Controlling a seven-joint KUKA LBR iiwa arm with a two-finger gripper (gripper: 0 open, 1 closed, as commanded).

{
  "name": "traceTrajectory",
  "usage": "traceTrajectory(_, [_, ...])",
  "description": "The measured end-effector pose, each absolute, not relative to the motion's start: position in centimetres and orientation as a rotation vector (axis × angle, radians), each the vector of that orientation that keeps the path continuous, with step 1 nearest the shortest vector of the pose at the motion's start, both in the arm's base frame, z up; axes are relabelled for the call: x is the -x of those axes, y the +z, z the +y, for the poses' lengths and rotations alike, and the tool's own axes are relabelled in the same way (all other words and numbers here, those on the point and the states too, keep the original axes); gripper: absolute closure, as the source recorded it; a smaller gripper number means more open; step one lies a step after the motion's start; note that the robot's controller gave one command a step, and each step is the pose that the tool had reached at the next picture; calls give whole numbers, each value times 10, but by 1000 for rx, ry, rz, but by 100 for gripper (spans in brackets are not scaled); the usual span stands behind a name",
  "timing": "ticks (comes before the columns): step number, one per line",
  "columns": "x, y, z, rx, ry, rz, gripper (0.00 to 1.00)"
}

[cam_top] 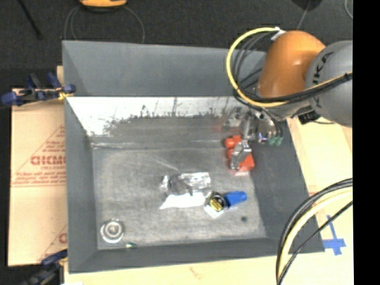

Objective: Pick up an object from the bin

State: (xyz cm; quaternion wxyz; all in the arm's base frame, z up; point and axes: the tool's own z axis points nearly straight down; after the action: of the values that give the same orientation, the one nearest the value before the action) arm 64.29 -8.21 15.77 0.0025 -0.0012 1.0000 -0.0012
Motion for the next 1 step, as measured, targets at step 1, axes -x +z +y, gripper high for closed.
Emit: traceTrajectory(1, [-577,76,-51,296,-8,3111,0])
